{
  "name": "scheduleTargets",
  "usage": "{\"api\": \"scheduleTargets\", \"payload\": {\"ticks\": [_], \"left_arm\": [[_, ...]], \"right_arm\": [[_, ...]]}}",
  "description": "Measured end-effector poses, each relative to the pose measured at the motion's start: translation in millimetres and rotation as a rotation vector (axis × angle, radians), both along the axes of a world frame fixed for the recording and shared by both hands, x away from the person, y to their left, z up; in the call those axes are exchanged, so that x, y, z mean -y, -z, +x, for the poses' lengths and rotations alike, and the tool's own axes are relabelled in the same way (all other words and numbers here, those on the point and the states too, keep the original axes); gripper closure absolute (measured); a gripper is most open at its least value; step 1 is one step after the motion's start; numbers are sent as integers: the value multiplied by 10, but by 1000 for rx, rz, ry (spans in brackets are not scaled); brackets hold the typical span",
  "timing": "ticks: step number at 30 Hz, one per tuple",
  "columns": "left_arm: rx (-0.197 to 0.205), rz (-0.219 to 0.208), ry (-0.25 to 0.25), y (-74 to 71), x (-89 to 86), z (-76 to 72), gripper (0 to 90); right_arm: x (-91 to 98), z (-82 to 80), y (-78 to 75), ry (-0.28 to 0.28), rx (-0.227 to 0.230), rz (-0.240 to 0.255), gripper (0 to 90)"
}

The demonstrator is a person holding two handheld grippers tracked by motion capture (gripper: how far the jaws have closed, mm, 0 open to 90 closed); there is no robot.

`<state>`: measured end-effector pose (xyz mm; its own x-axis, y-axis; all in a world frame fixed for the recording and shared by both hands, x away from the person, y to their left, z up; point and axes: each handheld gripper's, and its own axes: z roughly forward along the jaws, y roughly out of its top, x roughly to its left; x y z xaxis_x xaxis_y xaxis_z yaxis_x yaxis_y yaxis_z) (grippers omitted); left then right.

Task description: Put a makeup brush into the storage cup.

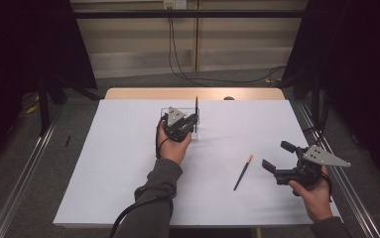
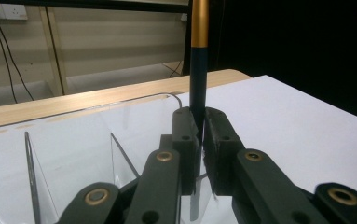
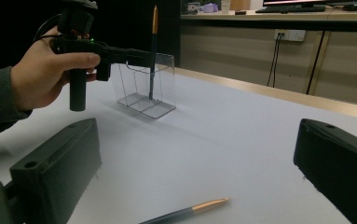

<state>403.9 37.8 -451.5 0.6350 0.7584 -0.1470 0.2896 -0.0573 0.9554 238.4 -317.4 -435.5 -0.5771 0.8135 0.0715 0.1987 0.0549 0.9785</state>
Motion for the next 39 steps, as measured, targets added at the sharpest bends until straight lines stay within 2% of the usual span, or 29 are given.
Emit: {"api": "scheduleTargets", "payload": {"ticks": [13, 39], "left_arm": [[-3, 16, -2, 40, 15, -5, 836], [-14, 17, -4, 52, -1, -5, 835]], "right_arm": [[3, -1, -3, 1, -1, 5, 4], [3, 0, -4, -2, 2, 0, 5]]}}
